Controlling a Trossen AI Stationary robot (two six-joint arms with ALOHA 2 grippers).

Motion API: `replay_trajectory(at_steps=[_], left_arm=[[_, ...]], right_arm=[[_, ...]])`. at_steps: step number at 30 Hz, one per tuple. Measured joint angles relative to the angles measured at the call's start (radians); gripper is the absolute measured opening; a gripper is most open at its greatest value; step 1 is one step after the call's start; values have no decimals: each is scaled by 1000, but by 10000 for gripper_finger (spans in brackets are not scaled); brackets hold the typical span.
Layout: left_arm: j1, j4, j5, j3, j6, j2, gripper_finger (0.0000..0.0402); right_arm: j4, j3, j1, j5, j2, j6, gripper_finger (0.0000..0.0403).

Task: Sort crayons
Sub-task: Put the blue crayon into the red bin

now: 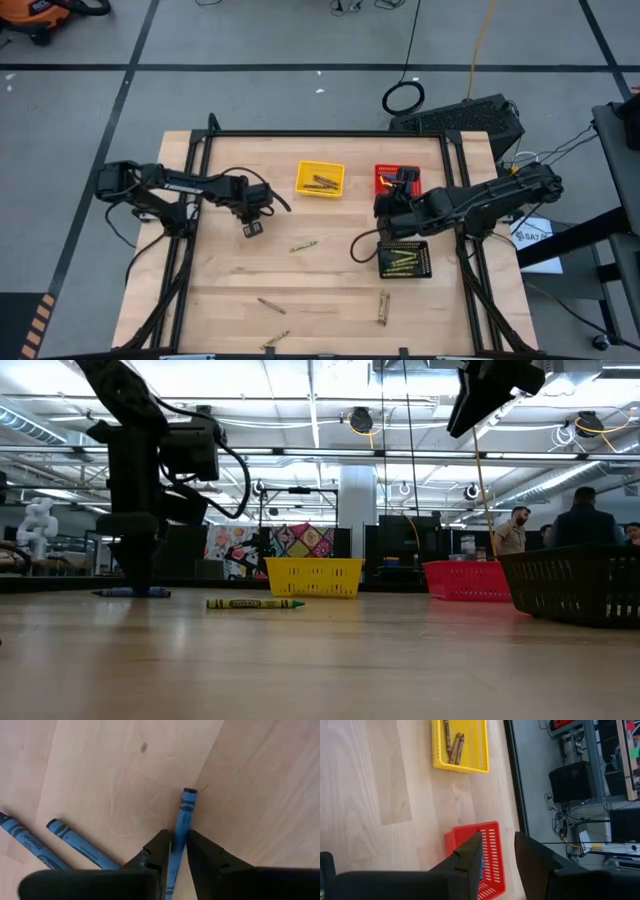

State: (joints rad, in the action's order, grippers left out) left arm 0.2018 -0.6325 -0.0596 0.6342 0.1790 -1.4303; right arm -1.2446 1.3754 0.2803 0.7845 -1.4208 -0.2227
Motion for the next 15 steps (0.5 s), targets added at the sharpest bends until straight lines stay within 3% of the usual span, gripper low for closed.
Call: replay_trajectory(at_steps=[9,15], left_arm=[[9,18,51,2,78,-51,61],[-15,12,52,1,101,-52,12]], right_arm=[[-5,0,-2,-3,0,31,102],[-4,0,-2,-4,0,38,102]])
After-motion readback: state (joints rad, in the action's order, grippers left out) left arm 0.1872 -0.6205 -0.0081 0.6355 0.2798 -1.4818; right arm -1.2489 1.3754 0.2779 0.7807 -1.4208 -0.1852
